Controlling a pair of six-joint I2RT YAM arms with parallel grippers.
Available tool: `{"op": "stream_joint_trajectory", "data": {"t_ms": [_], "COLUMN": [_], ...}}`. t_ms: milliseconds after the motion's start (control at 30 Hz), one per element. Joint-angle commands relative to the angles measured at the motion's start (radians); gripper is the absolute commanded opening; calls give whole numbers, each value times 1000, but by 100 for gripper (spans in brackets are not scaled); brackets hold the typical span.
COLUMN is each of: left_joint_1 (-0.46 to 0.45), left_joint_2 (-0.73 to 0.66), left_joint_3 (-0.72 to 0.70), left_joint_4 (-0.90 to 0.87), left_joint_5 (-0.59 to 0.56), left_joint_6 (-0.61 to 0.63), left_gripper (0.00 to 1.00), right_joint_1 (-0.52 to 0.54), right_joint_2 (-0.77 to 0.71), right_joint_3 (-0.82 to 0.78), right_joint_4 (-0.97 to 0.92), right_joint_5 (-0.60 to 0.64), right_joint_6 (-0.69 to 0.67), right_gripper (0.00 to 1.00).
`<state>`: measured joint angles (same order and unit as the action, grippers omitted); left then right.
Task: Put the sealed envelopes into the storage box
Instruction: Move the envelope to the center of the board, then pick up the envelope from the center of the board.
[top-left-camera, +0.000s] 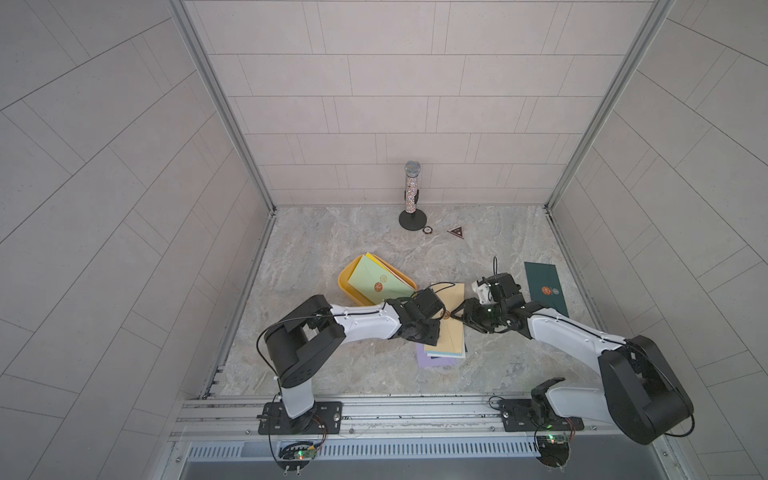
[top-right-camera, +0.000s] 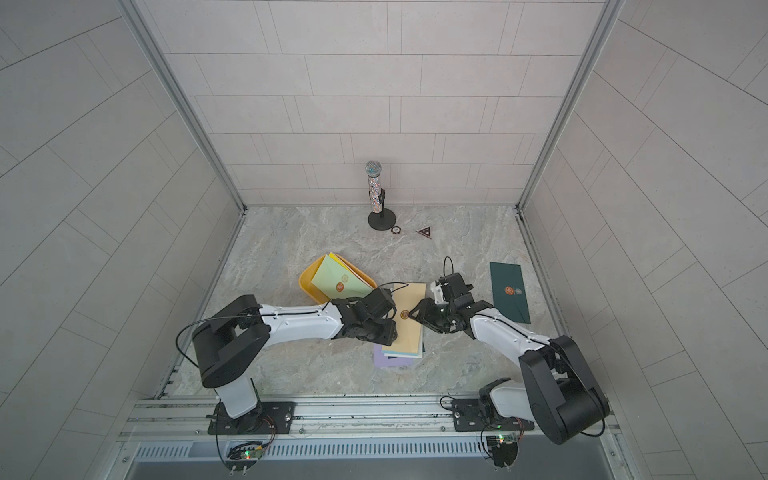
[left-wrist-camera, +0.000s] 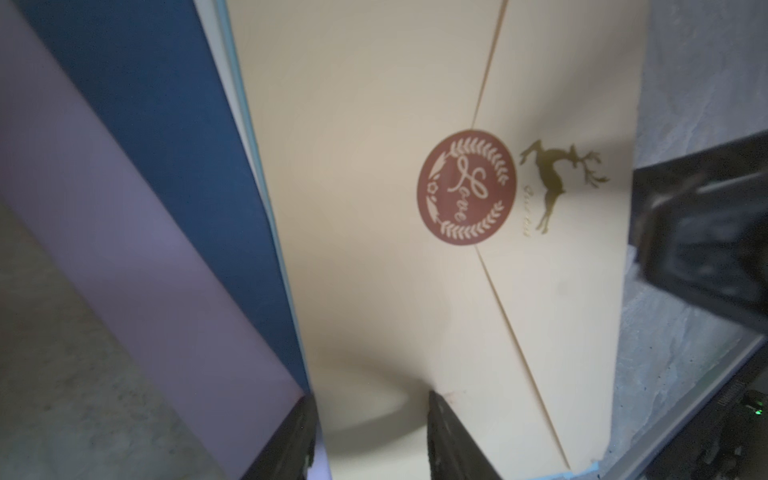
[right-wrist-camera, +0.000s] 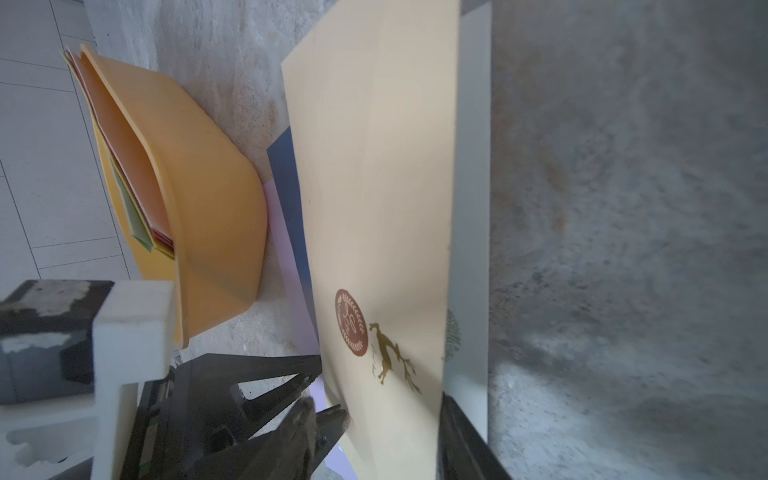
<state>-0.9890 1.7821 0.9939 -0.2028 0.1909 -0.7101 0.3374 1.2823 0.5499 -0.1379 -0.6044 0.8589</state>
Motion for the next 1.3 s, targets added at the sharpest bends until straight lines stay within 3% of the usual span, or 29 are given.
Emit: {"op": "stream_joint_trajectory", "data": {"t_ms": [0, 867, 1267], "left_joint_1": [-8, -16, -18], "left_joint_2": [23, 49, 62], "left_joint_3": [8, 8, 6], "left_joint_4": [10, 21, 25], "left_joint_5": [4, 2, -4], "left_joint_6": [-1, -4, -5], "left_gripper": [49, 49, 49], "right_joint_1": [-1, 28, 71], "right_joint_2": [-23, -19, 18], "right_joint_3": [16, 125, 191], "right_joint_4": [-41, -313, -380], "right_joint_5": [-11, 133, 230], "right_joint_6": [2, -166, -219], "right_gripper": [47, 31, 33]}}
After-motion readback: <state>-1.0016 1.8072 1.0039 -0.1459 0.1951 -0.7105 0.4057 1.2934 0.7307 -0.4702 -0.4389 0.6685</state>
